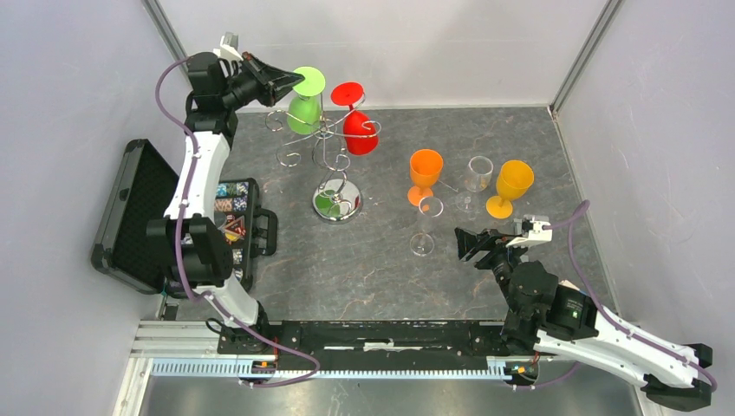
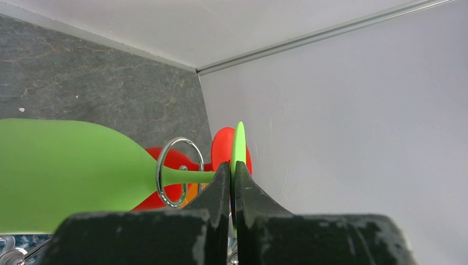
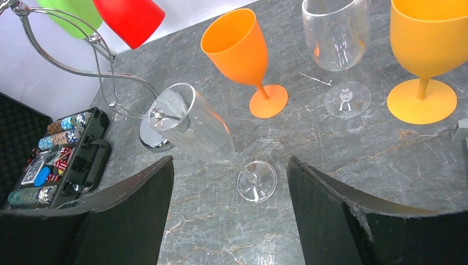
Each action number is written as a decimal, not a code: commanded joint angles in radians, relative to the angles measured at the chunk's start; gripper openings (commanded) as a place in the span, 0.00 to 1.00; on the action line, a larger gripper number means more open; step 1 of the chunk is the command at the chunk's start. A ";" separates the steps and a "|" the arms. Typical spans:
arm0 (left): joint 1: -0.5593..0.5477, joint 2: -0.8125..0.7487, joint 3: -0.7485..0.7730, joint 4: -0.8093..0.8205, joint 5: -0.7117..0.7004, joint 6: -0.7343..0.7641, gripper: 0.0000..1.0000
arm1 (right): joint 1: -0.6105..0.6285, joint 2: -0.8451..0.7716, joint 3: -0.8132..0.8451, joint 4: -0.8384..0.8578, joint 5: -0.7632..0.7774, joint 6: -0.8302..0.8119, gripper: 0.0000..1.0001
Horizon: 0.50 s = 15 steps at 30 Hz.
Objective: Take the wine glass off the wine glass rack
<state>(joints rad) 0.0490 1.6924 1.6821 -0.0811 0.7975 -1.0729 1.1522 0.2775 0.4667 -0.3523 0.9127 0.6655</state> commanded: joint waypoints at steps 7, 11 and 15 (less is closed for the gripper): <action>-0.022 0.050 0.071 -0.006 0.054 0.050 0.02 | 0.006 -0.021 -0.017 0.042 0.010 0.003 0.79; -0.034 0.048 0.071 -0.001 0.059 0.050 0.02 | 0.006 -0.039 -0.023 0.038 0.007 0.010 0.79; -0.037 0.056 0.076 -0.002 0.055 0.040 0.02 | 0.006 -0.044 -0.021 0.033 0.002 0.012 0.79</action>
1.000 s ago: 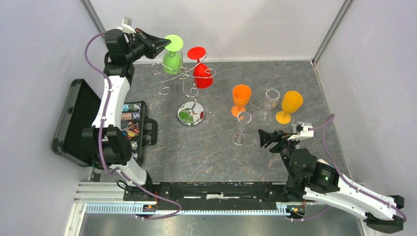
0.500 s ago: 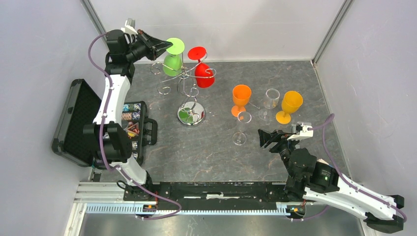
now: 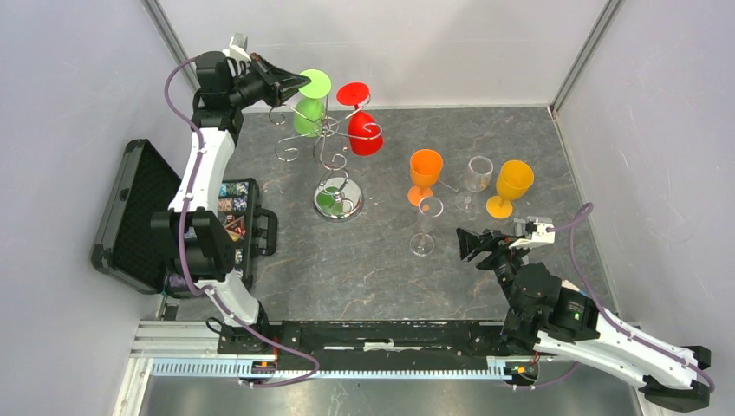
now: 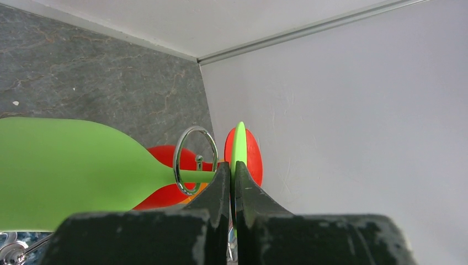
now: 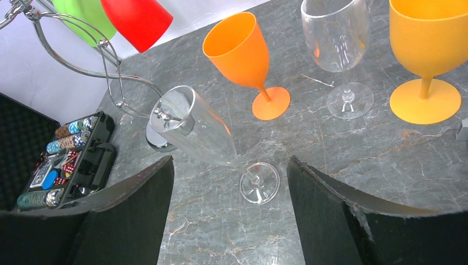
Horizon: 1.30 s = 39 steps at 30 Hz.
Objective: Take the wine glass off the wine glass rack
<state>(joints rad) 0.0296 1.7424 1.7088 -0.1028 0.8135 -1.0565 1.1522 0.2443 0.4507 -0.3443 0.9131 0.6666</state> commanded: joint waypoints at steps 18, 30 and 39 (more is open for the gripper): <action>-0.017 0.039 0.027 0.240 -0.045 -0.087 0.02 | 0.006 -0.033 -0.006 0.001 0.010 0.023 0.79; -0.051 -0.010 0.018 0.074 0.020 -0.002 0.02 | 0.006 -0.020 -0.004 0.002 0.009 0.029 0.79; -0.037 -0.114 0.020 -0.120 -0.103 0.120 0.02 | 0.006 -0.023 -0.003 0.001 0.004 0.032 0.79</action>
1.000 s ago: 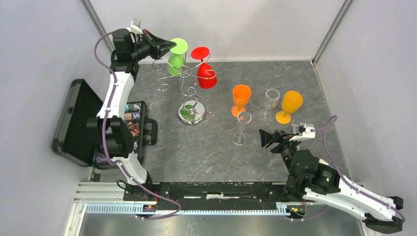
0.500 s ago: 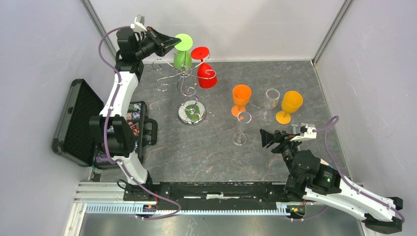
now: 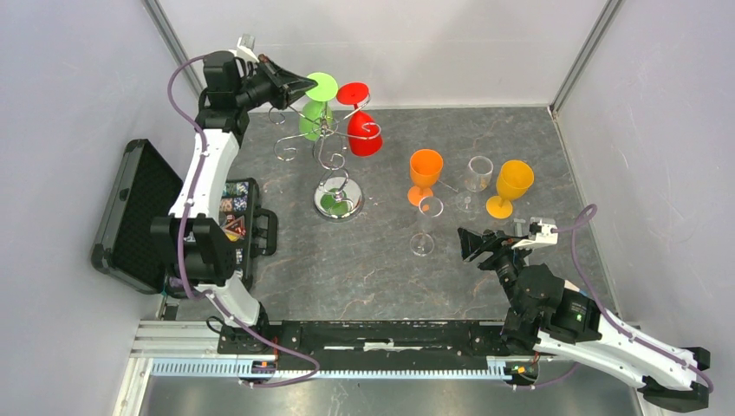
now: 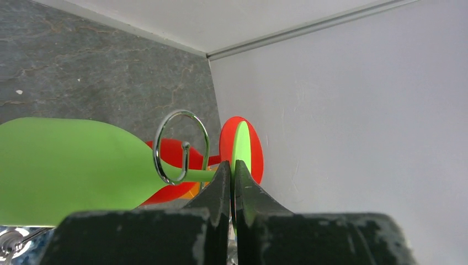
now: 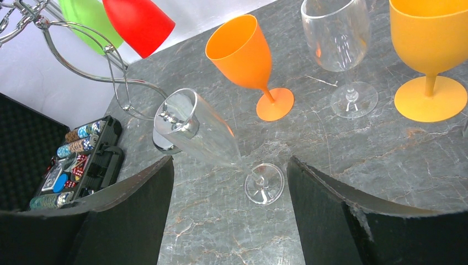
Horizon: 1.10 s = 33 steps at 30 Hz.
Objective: Take the wine glass off the wine glass rack
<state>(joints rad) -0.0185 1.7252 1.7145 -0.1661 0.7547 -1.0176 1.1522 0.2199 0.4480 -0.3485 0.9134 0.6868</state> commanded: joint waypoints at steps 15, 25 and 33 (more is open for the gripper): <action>0.112 -0.141 0.007 -0.071 -0.135 0.092 0.02 | 0.006 0.010 0.008 0.003 0.005 0.020 0.80; 0.233 -0.263 0.071 -0.189 -0.170 0.226 0.02 | 0.006 -0.012 -0.011 0.101 -0.061 -0.059 0.91; 0.252 -0.391 0.088 -0.163 -0.055 0.142 0.02 | 0.007 0.030 0.008 0.236 -0.176 -0.154 0.94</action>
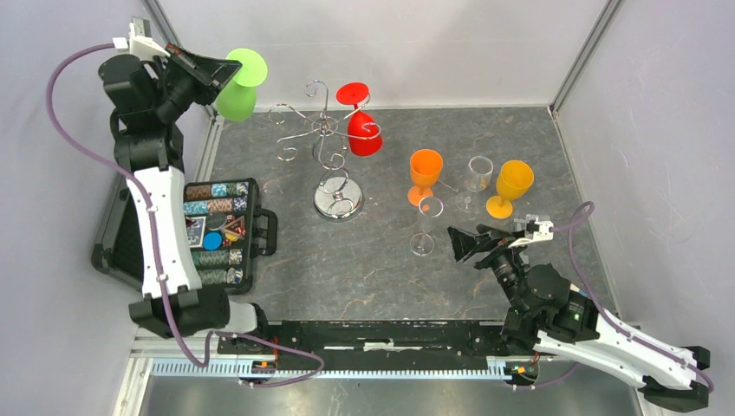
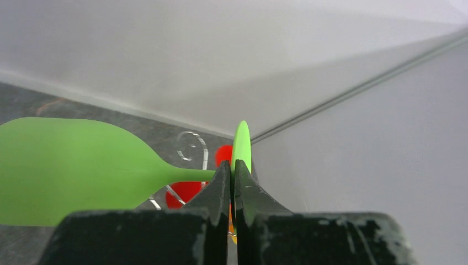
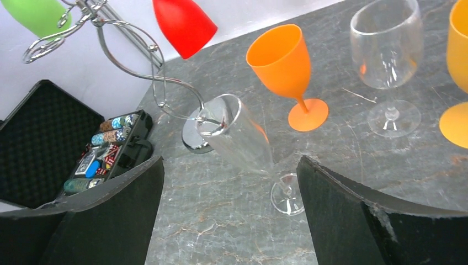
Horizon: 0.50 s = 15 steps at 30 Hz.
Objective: Take the wine glass off the wine glass rack
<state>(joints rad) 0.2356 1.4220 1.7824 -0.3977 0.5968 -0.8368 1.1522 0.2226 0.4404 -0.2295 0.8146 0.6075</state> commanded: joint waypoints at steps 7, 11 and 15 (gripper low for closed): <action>-0.005 -0.238 -0.161 0.486 0.260 -0.434 0.02 | 0.006 0.086 0.046 0.301 -0.200 -0.138 0.98; -0.016 -0.311 -0.269 0.742 0.280 -0.691 0.02 | 0.006 0.147 0.063 0.435 -0.300 -0.159 0.98; -0.088 -0.378 -0.353 0.871 0.246 -0.859 0.02 | 0.006 0.240 0.099 0.570 -0.398 -0.159 0.98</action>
<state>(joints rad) 0.2012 1.1004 1.4792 0.2230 0.8223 -1.4204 1.1522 0.3927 0.4679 0.1329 0.5526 0.4786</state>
